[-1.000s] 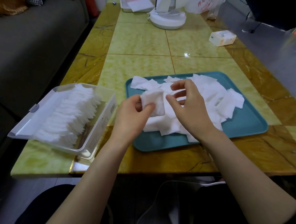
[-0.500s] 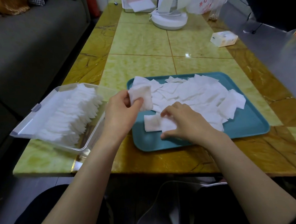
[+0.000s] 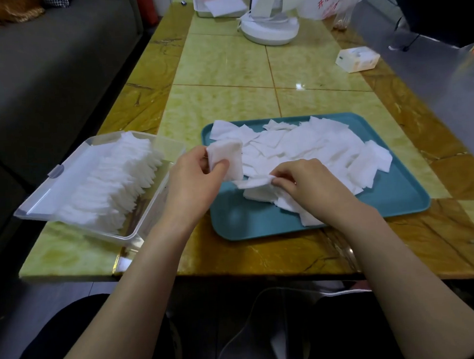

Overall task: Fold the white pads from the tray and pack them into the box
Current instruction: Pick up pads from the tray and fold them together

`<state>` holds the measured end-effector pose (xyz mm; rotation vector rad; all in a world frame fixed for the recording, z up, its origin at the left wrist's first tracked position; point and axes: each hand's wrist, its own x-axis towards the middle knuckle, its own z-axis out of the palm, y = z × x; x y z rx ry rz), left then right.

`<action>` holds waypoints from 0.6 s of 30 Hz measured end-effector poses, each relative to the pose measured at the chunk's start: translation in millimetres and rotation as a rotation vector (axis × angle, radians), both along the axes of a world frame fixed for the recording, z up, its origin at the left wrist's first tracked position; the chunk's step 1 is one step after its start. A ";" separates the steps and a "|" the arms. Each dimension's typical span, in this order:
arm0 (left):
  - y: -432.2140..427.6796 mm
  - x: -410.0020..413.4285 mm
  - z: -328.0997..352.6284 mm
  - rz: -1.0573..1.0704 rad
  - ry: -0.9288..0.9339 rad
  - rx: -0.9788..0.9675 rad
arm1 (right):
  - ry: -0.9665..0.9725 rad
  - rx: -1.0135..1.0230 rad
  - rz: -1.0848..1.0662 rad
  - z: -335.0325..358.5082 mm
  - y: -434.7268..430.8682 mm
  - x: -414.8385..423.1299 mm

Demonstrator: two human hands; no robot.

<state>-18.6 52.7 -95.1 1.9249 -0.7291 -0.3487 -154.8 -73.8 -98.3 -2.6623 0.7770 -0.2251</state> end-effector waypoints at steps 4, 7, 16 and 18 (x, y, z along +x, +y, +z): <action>-1.1 -1.0 -0.5 -0.016 0.030 -0.008 | -0.306 0.051 -0.126 -0.4 -1.0 1.4; -0.7 -1.2 -0.9 -0.028 0.031 -0.023 | -0.495 0.003 -0.198 5.7 -0.5 2.6; -2.0 2.7 -5.2 0.010 -0.043 -0.009 | -0.638 0.317 -0.271 14.0 3.9 4.0; -3.0 3.9 -6.6 0.016 -0.058 -0.003 | -0.691 0.398 -0.282 19.1 3.0 2.8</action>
